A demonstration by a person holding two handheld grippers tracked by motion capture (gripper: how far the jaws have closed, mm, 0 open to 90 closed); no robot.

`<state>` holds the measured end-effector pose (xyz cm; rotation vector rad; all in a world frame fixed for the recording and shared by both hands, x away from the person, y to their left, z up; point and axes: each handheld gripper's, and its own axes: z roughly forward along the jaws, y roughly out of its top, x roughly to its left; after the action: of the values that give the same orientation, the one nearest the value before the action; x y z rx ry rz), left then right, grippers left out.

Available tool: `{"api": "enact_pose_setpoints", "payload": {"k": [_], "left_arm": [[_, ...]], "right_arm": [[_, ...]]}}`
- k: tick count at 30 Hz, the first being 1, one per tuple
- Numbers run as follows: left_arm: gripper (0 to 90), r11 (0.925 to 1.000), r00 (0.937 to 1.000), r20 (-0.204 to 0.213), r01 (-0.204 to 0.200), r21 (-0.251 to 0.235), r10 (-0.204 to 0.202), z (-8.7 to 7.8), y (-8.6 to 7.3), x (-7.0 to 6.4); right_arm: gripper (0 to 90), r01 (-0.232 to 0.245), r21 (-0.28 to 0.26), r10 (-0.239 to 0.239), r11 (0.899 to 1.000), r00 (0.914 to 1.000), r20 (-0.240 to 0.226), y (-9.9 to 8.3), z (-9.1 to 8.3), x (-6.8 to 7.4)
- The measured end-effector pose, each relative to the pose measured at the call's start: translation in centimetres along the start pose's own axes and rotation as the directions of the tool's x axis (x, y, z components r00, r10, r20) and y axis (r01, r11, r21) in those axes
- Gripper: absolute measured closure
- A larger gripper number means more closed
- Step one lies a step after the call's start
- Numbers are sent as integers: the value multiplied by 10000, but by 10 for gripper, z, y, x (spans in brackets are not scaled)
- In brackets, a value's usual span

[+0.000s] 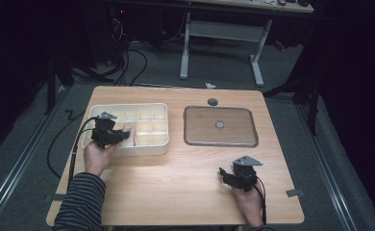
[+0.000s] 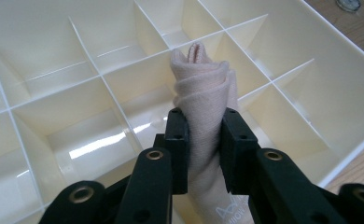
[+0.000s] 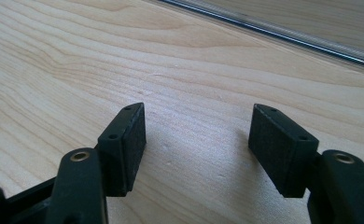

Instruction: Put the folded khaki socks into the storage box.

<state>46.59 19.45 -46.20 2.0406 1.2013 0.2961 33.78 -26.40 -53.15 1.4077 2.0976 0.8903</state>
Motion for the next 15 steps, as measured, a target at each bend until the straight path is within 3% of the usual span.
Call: {"api": "enact_pose_setpoints", "payload": {"k": [15], "left_arm": [[756, 9972, 9986, -240, -448, 590, 463, 5, -2, -3]], "right_arm": [[366, 12, 0, -12, 10000, 10000, 1, 0, 0, 0]]}}
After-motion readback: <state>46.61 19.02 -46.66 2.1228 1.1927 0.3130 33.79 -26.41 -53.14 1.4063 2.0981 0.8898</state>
